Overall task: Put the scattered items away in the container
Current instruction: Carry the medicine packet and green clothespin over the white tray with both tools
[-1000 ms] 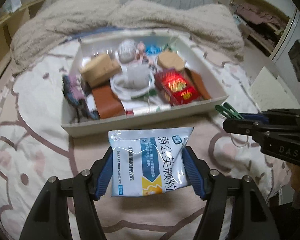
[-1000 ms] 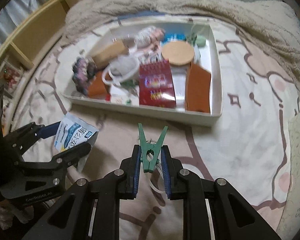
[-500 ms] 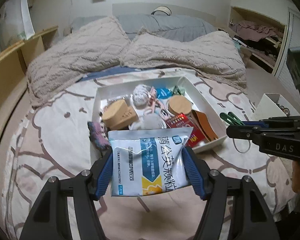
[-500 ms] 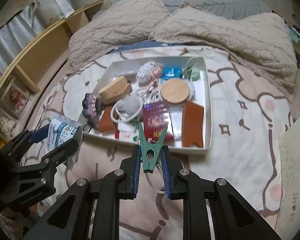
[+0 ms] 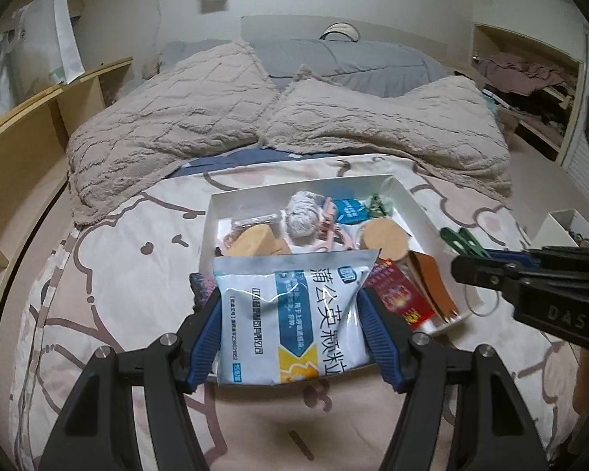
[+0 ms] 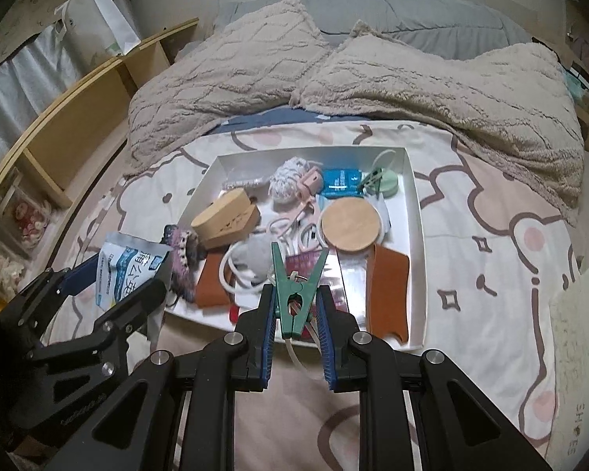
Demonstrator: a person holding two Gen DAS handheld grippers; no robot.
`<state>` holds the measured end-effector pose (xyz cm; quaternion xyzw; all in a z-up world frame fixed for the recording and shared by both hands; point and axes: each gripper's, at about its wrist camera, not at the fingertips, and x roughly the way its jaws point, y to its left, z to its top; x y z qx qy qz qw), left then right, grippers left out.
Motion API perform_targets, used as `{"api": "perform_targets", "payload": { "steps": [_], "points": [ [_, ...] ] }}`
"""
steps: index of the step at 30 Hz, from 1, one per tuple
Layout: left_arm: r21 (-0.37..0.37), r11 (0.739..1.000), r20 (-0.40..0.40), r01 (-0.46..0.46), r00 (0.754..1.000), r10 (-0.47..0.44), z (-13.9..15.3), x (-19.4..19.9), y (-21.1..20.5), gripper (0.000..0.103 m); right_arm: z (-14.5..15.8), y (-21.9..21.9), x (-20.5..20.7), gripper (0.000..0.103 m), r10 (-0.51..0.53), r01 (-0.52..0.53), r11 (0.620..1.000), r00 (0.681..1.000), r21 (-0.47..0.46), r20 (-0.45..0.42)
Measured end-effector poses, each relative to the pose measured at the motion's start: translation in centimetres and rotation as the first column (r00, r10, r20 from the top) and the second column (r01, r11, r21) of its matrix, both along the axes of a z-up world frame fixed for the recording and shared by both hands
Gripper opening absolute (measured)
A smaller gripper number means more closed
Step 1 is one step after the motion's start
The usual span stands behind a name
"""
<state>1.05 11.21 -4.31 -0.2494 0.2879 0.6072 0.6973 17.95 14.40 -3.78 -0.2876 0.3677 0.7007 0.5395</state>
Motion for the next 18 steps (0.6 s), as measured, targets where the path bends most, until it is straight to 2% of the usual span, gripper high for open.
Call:
{"api": "perform_targets", "payload": {
  "steps": [9,15,18],
  "points": [
    [-0.063,0.997,0.052,-0.040,0.998,0.043,-2.7,-1.6,2.6,0.067,-1.1,1.5,-0.1,0.021,-0.027,0.027,0.999,1.000,-0.022,-0.011],
    [-0.168,0.985,0.009,-0.036,0.999,0.038,-5.5,-0.9,3.4,0.067,-1.7,1.5,-0.3,0.021,-0.020,0.020,0.999,1.000,-0.036,-0.001],
    [-0.186,0.982,-0.014,-0.019,1.000,0.016,-6.2,-0.3,3.4,0.067,-1.8,1.4,-0.3,0.021,-0.015,0.016,0.999,1.000,-0.035,0.006]
  ]
}}
